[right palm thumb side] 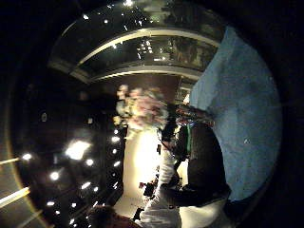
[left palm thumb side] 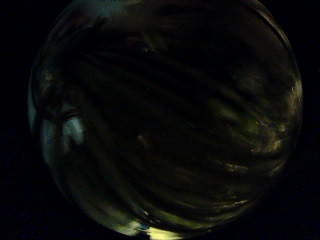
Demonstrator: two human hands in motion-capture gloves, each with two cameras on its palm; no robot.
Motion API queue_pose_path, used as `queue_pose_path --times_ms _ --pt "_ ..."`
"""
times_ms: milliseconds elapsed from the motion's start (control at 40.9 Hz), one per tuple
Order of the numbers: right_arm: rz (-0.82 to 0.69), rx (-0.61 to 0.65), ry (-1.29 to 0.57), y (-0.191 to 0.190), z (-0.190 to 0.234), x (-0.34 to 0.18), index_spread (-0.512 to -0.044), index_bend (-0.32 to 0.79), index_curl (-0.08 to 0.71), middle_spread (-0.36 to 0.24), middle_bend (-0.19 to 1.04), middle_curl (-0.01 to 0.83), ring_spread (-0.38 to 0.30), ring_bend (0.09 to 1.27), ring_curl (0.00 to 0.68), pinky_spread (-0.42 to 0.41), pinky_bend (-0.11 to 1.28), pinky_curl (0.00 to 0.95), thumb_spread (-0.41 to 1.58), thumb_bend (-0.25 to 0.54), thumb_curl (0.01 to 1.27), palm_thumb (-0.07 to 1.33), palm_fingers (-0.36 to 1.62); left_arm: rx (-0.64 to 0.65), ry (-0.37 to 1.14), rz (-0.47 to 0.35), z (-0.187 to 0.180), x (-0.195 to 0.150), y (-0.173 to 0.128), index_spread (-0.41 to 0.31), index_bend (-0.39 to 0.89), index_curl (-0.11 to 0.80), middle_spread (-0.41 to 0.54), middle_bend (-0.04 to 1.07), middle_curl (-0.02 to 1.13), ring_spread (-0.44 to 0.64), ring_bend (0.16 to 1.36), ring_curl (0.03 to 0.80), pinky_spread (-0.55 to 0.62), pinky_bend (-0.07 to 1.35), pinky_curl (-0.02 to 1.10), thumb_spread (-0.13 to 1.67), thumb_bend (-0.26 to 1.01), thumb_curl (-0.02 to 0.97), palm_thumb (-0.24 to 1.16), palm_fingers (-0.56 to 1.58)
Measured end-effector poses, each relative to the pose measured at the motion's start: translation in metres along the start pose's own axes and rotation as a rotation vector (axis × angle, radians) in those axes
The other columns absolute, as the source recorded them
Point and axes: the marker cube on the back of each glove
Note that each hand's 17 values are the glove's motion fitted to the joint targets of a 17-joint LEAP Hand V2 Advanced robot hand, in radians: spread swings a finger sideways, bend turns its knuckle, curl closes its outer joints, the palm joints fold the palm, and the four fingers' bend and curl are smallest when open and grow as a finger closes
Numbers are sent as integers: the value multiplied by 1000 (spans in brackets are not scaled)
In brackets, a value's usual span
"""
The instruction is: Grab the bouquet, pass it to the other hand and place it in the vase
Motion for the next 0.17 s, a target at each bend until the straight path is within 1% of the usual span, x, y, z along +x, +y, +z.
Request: queue_pose_path --times_ms 24,73,122,171 --pt "6 -7 1 1 -2 7 -318 143 225 27 270 391 87 470 328 212 405 335 1120 0 479 639 170 -16 3 -8 5 -15 17 -89 67 445 0 439 611 23 688 543 23 560 568 817 -68 513 484 -493" --pt "18 -26 15 2 -6 20 -314 150 230 21 270 389 87 460 324 211 394 332 1121 7 486 670 181 -36 25 -17 11 -36 46 -44 43 392 95 316 519 121 624 451 116 493 492 835 -39 504 508 -438" --pt "35 -51 24 3 -9 31 -312 161 238 19 265 386 87 452 320 210 381 328 1119 8 492 693 194 -61 30 2 13 -45 67 -10 14 346 167 231 436 203 581 383 198 448 429 850 -30 492 520 -380" --pt "54 -64 25 4 -12 39 -313 158 242 18 262 385 87 443 317 209 372 328 1118 5 495 708 197 -90 9 34 11 -46 83 16 2 310 226 180 381 269 550 339 268 422 390 864 -29 482 529 -343"
